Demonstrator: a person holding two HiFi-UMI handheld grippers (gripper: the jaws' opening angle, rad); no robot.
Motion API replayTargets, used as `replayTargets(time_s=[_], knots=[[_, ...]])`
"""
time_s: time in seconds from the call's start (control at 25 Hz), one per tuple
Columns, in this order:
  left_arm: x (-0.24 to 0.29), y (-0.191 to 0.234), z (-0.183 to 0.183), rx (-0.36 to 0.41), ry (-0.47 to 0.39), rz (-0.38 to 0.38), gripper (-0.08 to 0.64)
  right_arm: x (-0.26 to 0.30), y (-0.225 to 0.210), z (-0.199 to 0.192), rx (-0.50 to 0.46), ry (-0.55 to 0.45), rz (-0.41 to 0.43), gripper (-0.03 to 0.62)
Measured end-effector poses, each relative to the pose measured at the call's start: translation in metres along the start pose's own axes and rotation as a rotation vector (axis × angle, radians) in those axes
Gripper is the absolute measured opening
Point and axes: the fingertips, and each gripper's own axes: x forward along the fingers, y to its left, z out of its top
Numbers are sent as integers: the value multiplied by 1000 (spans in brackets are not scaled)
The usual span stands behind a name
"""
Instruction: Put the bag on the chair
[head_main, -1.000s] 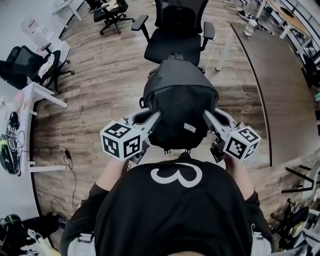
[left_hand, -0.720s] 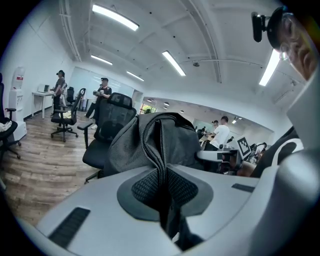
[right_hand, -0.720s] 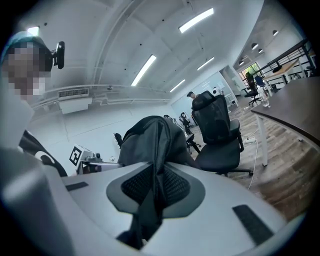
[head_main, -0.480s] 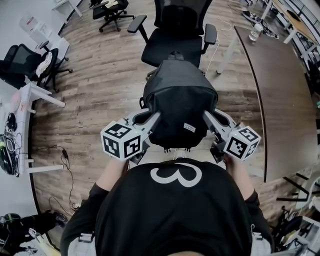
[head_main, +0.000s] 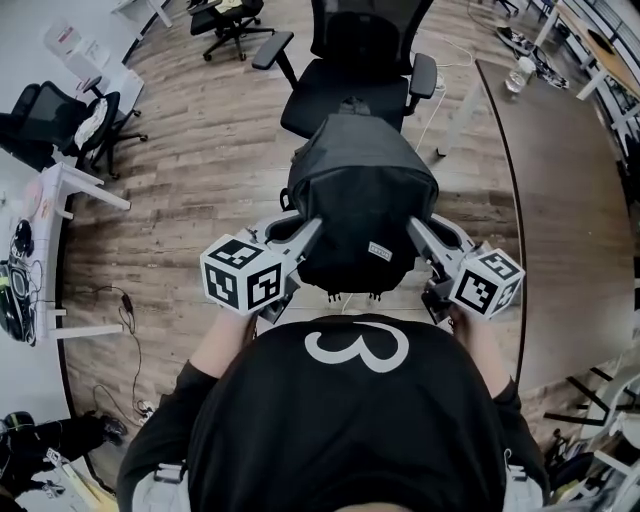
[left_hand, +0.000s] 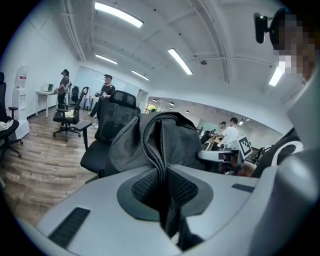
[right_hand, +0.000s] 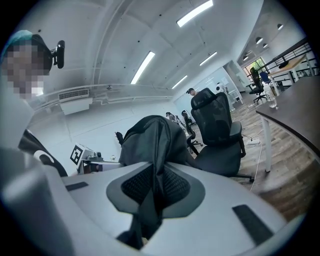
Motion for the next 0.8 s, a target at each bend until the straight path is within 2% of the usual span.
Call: replayTargets(time_s=[0.52, 0.8], knots=[[25, 7, 3, 26, -27, 10, 43, 9, -27, 8, -40, -25, 8, 66], [46, 28, 35, 19, -25, 7, 43, 34, -47, 37, -31, -9, 13, 66]])
